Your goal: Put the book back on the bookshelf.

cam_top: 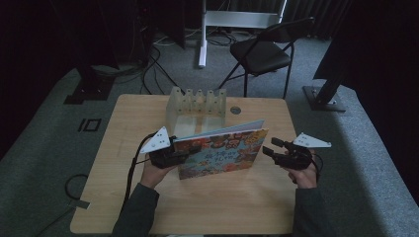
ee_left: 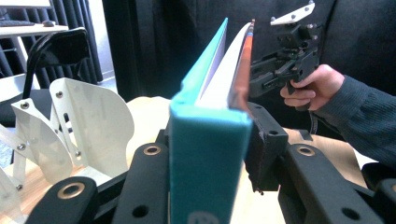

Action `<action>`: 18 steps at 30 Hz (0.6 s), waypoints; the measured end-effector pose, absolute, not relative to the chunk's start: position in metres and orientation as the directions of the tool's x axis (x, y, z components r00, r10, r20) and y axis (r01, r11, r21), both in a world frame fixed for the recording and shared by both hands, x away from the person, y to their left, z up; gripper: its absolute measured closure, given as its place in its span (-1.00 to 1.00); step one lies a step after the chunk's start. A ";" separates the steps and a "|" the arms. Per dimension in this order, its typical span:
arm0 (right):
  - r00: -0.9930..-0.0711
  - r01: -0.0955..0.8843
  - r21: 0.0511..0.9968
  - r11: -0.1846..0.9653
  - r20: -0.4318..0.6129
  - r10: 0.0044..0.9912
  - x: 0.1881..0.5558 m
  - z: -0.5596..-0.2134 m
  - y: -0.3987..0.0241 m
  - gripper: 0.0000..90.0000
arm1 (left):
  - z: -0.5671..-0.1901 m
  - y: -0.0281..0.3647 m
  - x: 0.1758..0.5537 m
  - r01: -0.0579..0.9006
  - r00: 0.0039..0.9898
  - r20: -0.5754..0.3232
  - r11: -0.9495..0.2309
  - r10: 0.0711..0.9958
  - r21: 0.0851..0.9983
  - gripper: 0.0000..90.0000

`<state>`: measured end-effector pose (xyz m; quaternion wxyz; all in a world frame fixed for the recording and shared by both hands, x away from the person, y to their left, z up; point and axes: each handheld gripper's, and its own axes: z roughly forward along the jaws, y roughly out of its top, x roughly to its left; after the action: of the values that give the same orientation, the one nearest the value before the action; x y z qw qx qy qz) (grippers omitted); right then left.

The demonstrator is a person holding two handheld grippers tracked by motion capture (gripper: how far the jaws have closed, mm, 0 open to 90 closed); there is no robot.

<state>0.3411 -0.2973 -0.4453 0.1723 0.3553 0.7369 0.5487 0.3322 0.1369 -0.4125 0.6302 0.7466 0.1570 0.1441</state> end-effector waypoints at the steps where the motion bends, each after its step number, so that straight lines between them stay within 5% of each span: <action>1: -0.687 0.336 0.931 0.145 0.137 0.713 0.341 -0.446 -0.297 -0.12 | -0.412 0.137 0.332 0.053 0.910 0.016 -0.155 0.415 0.986 0.46; 12: -0.681 0.355 0.922 0.156 0.140 0.719 0.341 -0.454 -0.297 -0.12 | -0.409 0.134 0.333 0.042 0.915 0.020 -0.146 0.402 0.988 0.47; 18: -0.676 0.360 0.919 0.159 0.140 0.723 0.341 -0.457 -0.298 -0.12 | -0.408 0.131 0.328 0.010 0.911 0.060 -0.167 0.409 0.986 0.67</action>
<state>0.3405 -0.2979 -0.4566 0.1692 0.3649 0.7423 0.5360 0.3284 0.1307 -0.4077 0.6298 0.7475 0.1401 0.1581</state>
